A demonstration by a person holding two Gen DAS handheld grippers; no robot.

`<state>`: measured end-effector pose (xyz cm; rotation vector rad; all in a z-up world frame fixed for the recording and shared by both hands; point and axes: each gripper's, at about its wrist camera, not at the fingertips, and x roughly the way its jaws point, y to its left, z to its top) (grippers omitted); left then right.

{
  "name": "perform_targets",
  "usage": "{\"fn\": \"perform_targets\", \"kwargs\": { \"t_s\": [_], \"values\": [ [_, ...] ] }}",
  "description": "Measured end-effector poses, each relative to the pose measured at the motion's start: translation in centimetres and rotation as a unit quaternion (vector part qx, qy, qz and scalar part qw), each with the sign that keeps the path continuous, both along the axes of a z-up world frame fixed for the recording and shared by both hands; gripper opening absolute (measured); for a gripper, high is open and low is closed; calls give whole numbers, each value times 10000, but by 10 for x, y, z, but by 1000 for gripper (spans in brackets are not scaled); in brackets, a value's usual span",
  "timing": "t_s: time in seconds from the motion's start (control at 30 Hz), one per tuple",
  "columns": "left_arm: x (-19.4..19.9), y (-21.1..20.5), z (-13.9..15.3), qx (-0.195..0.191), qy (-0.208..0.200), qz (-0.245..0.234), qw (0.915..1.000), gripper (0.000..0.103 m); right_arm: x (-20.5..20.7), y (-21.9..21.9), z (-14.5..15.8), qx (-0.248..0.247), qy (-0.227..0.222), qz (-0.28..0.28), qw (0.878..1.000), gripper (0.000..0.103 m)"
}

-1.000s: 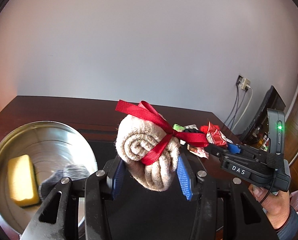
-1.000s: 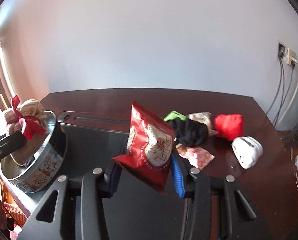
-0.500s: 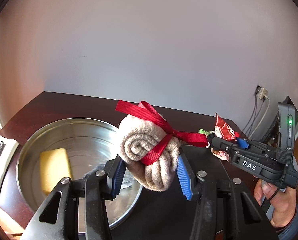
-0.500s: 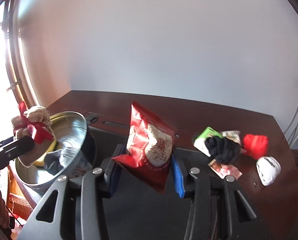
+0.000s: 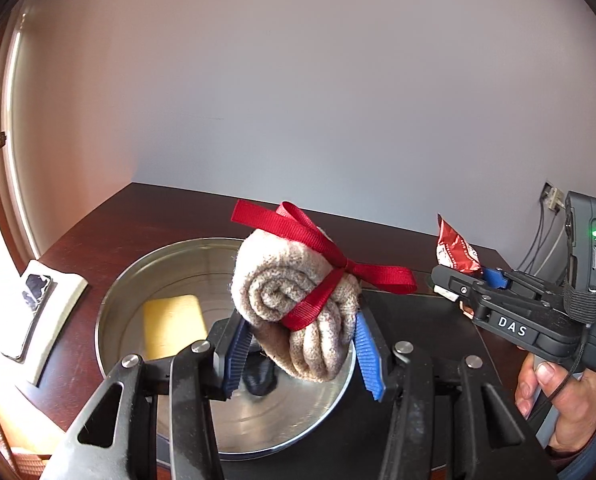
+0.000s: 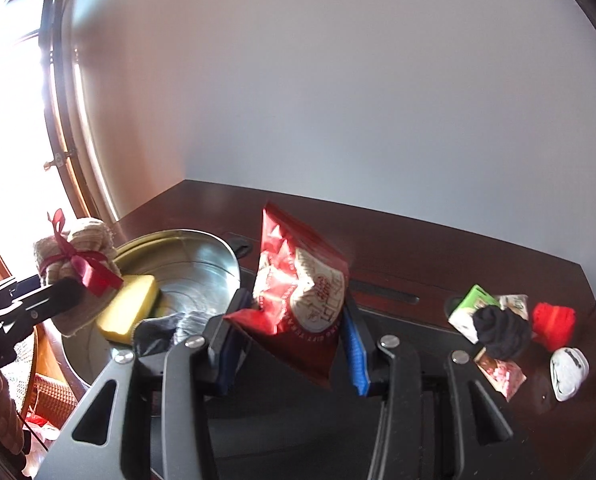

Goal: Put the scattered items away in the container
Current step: 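Lift the towel roll in the left gripper and bag in the right toward the bin, then lower the towel roll and red bag into the bin and open both grippers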

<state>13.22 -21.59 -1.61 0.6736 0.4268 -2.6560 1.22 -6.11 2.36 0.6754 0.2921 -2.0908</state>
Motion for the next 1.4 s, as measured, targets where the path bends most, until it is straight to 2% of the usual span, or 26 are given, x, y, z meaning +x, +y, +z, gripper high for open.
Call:
{"fn": "perform_targets", "kwargs": {
  "t_s": [0.47, 0.83, 1.4],
  "values": [
    [10, -21, -5, 7, -39, 307, 9995, 50, 23, -41, -5, 102, 93, 449, 9989, 44],
    [25, -47, -16, 111, -104, 666, 9977, 50, 33, -68, -20, 299, 41, 651, 9974, 44],
    [28, -74, -35, 224, -234, 896, 9954, 50, 40, -101, -35, 553, 18, 861, 9947, 44]
  ]
}}
